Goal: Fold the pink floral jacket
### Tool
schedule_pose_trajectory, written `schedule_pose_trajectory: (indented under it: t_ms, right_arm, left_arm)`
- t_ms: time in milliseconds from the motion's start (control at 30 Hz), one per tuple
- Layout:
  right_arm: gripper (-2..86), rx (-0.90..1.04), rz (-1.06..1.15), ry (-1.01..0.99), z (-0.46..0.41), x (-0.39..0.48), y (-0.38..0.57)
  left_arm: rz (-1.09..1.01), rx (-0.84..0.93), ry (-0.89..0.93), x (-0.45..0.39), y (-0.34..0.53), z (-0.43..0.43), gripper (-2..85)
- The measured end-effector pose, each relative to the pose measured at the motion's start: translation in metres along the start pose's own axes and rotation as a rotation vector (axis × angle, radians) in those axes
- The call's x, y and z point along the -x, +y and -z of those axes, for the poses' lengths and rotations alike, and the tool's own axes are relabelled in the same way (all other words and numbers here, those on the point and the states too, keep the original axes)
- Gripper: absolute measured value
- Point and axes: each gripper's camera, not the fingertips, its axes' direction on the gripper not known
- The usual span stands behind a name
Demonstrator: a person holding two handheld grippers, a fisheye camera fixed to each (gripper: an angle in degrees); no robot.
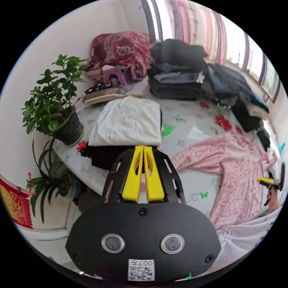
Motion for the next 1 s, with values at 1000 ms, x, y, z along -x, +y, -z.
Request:
schedule_pose_trajectory:
  t_ms: [1000]
  right_arm:
    - [0.1,0.277,0.525,0.155,-0.058,0.005,0.102]
  left_arm:
    - [-0.455,0.506,0.171,-0.305,0.142,-0.032,-0.5]
